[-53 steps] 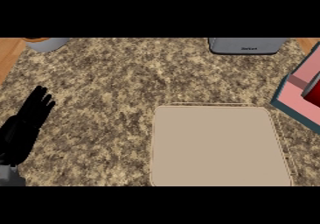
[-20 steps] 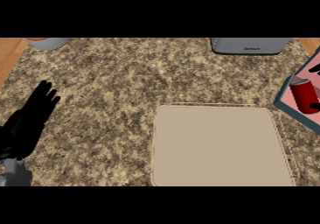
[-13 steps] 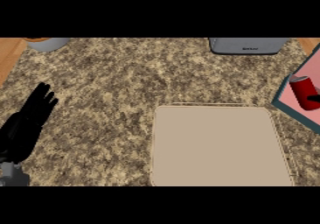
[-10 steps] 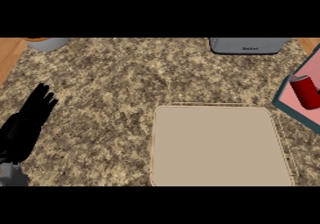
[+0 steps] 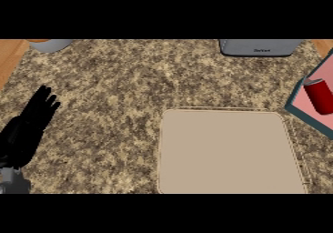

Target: Pick the can from the tray and place it in the cardboard box

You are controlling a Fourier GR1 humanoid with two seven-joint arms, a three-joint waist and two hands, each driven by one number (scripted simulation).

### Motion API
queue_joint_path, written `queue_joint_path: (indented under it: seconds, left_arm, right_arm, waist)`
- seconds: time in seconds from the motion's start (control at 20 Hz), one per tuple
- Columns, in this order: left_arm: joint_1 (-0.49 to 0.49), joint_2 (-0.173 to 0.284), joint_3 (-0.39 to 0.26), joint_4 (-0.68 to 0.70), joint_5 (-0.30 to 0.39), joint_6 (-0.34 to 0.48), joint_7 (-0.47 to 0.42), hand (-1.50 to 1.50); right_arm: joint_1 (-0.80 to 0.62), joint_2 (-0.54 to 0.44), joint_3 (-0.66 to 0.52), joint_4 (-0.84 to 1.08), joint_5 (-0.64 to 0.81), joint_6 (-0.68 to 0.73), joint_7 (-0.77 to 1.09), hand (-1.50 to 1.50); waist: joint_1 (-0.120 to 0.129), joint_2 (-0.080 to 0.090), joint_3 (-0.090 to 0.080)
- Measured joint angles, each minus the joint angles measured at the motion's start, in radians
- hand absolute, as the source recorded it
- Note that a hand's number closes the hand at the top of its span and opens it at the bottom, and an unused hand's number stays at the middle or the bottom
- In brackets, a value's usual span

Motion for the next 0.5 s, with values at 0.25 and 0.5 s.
queue_joint_path:
  seconds: [0.25, 0.5]
  left_arm:
    - [-0.001, -0.006, -0.006, -0.014, 0.001, -0.002, 0.005, 0.0]
    - [-0.012, -0.008, -0.005, -0.002, -0.004, 0.001, 0.007, 0.0]
  right_arm:
    - [0.038, -0.096, -0.018, 0.102, -0.016, 0.09, -0.091, -1.5]
    - [0.054, -0.151, -0.016, 0.163, -0.014, 0.117, -0.145, -1.5]
  waist:
    - [0.008, 0.003, 0.002]
    - [0.013, 0.006, 0.003]
